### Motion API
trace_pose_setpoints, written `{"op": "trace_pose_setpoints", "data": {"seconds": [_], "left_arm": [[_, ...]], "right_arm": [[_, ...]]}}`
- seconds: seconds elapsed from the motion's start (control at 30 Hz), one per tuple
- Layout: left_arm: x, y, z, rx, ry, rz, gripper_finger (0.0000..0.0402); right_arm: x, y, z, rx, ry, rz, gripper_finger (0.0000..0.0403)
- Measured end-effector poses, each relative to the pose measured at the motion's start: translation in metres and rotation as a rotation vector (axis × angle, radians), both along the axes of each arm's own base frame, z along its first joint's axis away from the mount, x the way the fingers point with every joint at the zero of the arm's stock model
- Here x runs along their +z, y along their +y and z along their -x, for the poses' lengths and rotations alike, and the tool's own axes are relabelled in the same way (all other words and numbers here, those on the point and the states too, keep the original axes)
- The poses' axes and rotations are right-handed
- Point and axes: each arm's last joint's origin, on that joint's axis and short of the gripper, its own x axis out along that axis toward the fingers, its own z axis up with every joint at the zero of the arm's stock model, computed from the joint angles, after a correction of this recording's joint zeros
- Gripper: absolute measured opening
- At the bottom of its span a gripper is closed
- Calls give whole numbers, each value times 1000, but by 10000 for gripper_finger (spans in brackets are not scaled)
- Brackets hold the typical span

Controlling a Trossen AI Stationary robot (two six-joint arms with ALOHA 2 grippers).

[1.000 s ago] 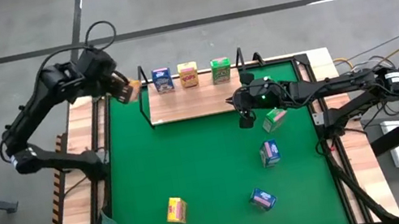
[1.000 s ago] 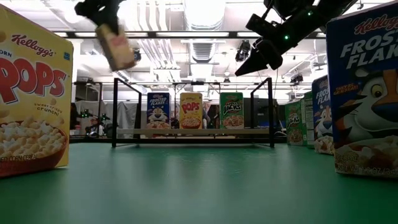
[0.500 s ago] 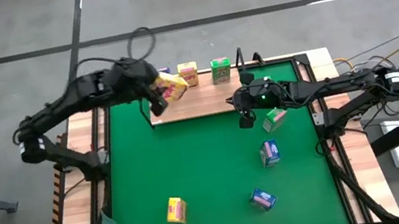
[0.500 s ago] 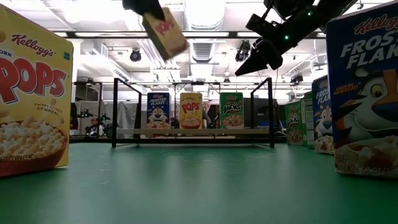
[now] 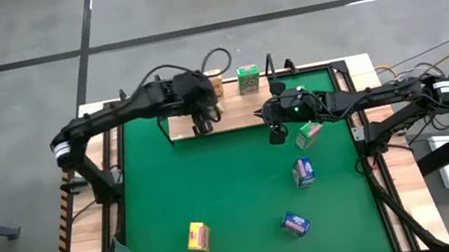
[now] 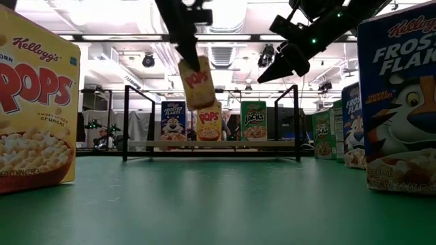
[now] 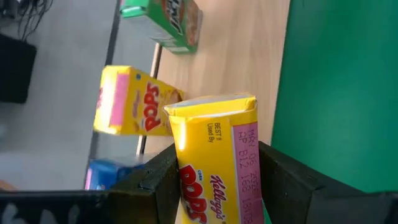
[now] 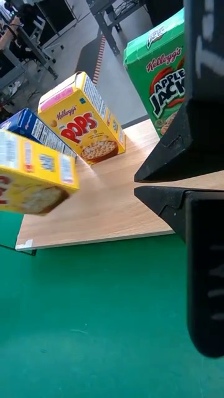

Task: Stack cereal on shelf
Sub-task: Put the top yellow cereal box on the shelf aligned with the other yellow cereal box

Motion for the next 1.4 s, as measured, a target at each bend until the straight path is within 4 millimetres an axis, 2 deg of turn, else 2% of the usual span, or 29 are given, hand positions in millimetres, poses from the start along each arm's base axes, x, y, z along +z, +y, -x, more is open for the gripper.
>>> {"op": "trace_pose_setpoints", "data": {"seconds": [0.17, 0.4, 0.6, 1.1, 1.4], "left_arm": [[-13, 12, -10, -59, 53, -40, 167], [-21, 33, -13, -96, 90, -90, 167], [-31, 46, -18, -134, 79, -47, 167], [-54, 59, -29, -122, 104, -21, 167], [-55, 61, -29, -113, 104, -17, 167]], "right_arm": [[0, 0, 0, 0, 1, 0, 13], [0, 0, 0, 0, 1, 0, 13], [0, 0, 0, 0, 1, 0, 13], [0, 0, 0, 1, 2, 2, 13], [0, 0, 0, 2, 2, 3, 13]]}}
